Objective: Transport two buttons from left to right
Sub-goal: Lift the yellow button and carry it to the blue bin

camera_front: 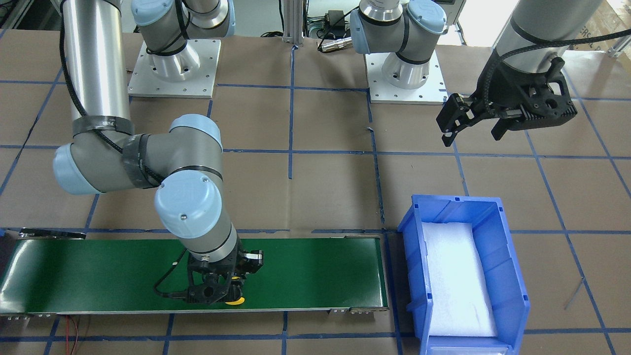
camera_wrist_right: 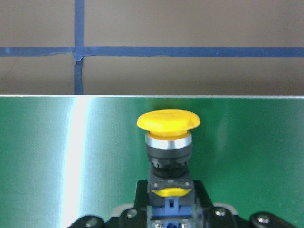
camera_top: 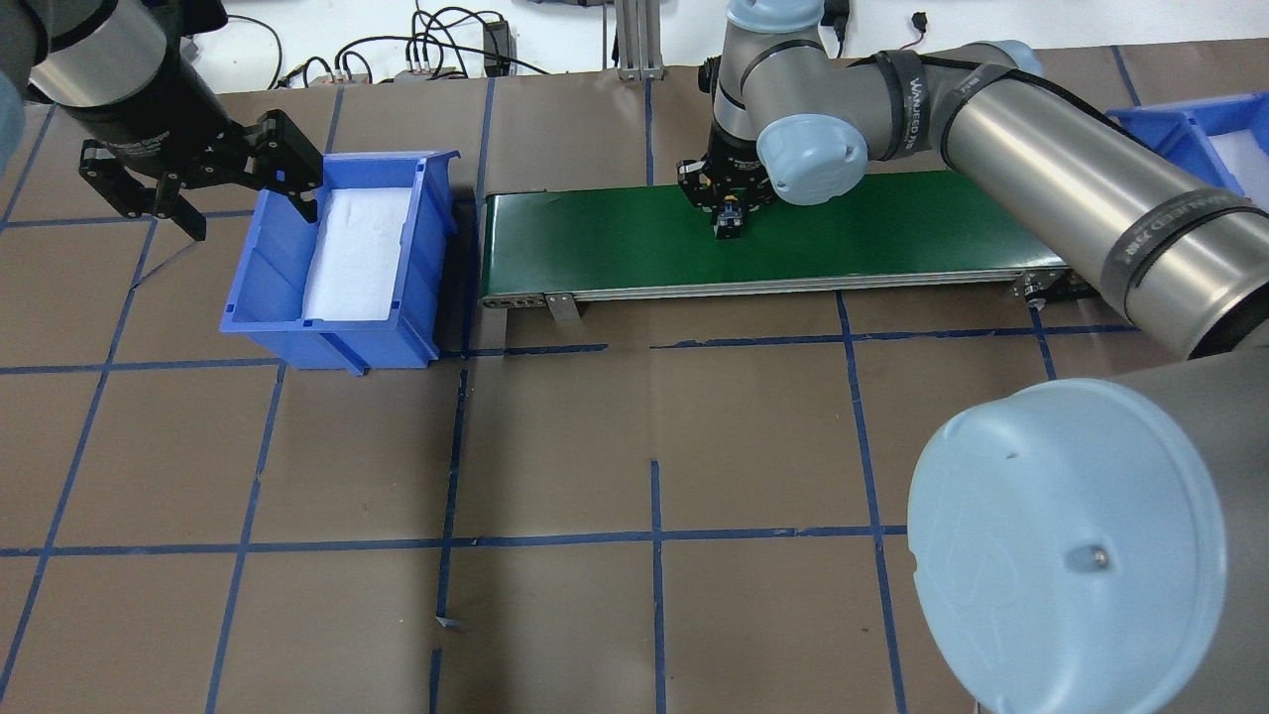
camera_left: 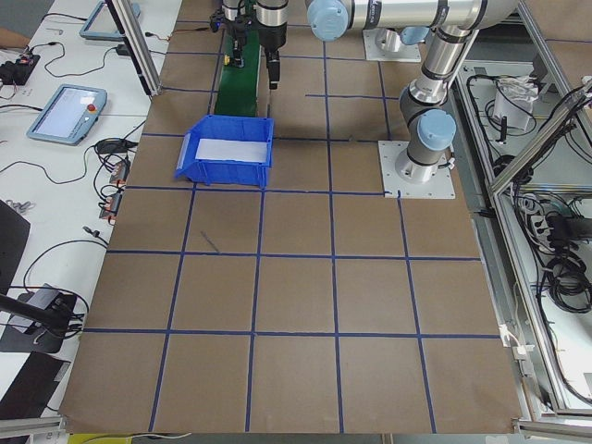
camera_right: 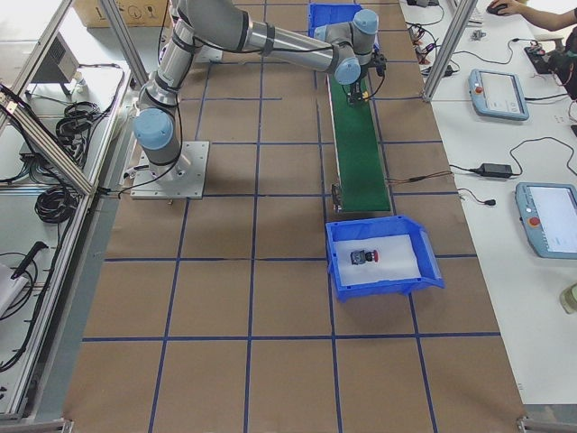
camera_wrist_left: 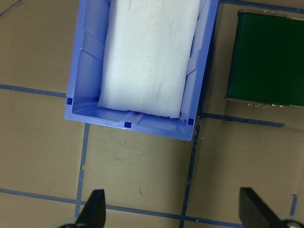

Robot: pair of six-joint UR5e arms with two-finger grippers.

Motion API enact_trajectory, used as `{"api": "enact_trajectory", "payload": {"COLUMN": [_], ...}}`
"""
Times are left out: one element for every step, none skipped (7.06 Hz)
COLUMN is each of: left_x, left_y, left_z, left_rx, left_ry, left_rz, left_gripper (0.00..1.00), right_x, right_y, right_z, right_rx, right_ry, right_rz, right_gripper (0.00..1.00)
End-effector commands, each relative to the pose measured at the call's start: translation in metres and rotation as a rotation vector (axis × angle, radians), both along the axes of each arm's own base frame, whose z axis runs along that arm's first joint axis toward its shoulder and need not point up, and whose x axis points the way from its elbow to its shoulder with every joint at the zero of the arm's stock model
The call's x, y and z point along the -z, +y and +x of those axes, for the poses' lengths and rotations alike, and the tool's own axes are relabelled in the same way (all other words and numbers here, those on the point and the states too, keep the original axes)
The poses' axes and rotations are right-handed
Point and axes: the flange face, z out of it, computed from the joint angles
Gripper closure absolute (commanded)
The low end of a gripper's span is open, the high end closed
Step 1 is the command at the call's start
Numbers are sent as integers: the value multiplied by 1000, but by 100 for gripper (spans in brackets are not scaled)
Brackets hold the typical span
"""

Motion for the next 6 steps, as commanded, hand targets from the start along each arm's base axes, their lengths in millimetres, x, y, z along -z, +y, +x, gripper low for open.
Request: {"api": "enact_trajectory", "payload": {"left_x": [0, -1, -2, -5, -8, -11], "left_y": [0, 0, 3, 6, 9, 14], "left_z": [0, 0, 0, 0, 0, -1], "left_rx": [-2, -2, -3, -3, -3, -5], "left_ry": [0, 0, -1, -2, -3, -2], "left_rz": [0, -1, 0, 3, 2, 3], "left_gripper": [0, 0, 0, 0, 0, 0], "right_x": [-11, -34, -55, -67, -70, -76], "right_y": [-17, -17, -15, -13, -8, -3], "right_z": [-76, -123, -183, -257, -313, -370], "right_rx": [-60, -93, -123, -156, -187, -240], "right_ry": [53, 74, 97, 103, 100, 106], "right_rz": [8, 18, 26, 35, 54, 46], "right_gripper": [93, 93, 92, 92, 92, 93]}}
